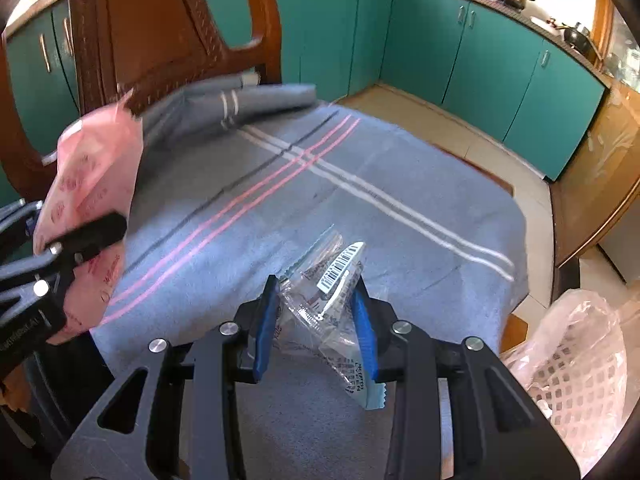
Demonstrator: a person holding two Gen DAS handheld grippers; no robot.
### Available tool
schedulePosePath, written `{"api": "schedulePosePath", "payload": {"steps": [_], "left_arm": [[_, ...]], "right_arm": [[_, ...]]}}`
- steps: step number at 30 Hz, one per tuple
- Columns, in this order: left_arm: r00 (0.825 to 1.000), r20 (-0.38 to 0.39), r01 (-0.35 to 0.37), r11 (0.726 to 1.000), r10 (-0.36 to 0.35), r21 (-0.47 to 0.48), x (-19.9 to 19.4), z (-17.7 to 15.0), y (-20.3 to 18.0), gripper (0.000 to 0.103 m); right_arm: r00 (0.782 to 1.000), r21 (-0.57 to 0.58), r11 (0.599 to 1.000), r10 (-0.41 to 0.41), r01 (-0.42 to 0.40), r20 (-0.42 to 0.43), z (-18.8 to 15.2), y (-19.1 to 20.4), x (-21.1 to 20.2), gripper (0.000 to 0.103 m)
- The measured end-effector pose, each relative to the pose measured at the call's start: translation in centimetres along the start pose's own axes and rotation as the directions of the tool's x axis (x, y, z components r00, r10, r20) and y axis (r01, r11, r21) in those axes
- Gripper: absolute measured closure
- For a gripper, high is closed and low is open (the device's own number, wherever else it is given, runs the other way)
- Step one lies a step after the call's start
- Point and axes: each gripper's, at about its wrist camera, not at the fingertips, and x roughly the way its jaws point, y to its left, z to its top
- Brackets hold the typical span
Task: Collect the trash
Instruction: 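Grasp the clear plastic bag with the right gripper while the left gripper grasps the pink bag, then carry the clear bag into the wastebasket and open the right gripper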
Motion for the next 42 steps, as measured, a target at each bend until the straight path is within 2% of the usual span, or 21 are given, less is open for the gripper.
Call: {"api": "schedulePosePath", "payload": {"steps": [8,13,22,30,38,42], "left_arm": [[0.997,0.078,0.017,1.0,-0.019,0.027,-2.4,1.4,-0.9,0.061],[0.995,0.082,0.044,0.997,-0.049,0.059,-2.8,1.3,-2.5,0.061],[0.991,0.079,0.096,0.989,-0.105,0.112,-3.3,0.9,-4.9,0.061],[0.986,0.072,0.14,0.978,-0.153,0.152,-3.8,0.8,-7.8,0.061],[0.976,0.039,0.206,0.96,-0.217,0.189,-3.4,0.9,-10.8,0.061],[0.972,0.027,0.223,0.952,-0.233,0.209,-3.3,0.6,-12.0,0.061]], "right_arm": [[0.987,0.121,0.993,-0.009,-0.01,0.16,0.4,-4.0,-6.0,0.067],[0.978,0.212,0.977,-0.061,0.018,0.201,-0.5,-7.5,-8.7,0.067],[0.97,0.35,0.934,-0.146,0.07,0.196,-3.6,-12.4,-11.3,0.067],[0.954,0.414,0.892,-0.261,0.18,0.146,-7.4,-14.2,-12.6,0.067],[0.944,0.483,0.848,-0.307,0.216,0.118,-10.0,-16.2,-13.9,0.067],[0.944,0.491,0.843,-0.31,0.219,0.112,-10.5,-16.5,-14.1,0.067]]}}
